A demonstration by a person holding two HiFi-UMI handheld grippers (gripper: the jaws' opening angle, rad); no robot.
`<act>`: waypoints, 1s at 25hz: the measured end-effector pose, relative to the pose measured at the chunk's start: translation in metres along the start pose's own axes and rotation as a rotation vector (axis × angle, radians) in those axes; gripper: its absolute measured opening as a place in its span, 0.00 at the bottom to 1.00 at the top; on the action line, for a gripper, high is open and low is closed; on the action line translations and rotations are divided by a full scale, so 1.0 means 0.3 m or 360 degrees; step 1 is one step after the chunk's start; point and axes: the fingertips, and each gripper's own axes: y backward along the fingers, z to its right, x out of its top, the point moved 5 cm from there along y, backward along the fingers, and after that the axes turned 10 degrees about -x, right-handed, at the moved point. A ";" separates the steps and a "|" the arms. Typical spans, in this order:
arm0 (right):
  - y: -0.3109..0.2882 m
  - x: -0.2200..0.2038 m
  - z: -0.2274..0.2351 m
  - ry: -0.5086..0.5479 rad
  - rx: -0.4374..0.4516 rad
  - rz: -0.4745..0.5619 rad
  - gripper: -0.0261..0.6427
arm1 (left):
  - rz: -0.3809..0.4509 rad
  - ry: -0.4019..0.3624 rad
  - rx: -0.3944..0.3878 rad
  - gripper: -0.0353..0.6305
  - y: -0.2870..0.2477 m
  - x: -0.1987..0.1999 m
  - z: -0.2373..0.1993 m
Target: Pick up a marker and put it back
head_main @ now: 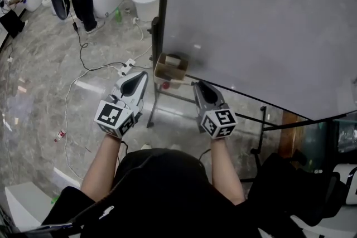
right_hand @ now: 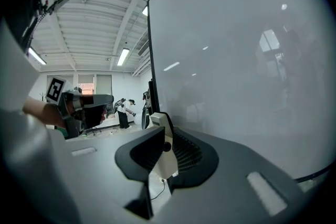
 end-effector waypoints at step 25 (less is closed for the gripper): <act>0.139 0.133 -0.061 0.0035 -0.0062 0.0146 0.05 | -0.0005 0.0012 -0.0165 0.06 -0.048 0.003 0.063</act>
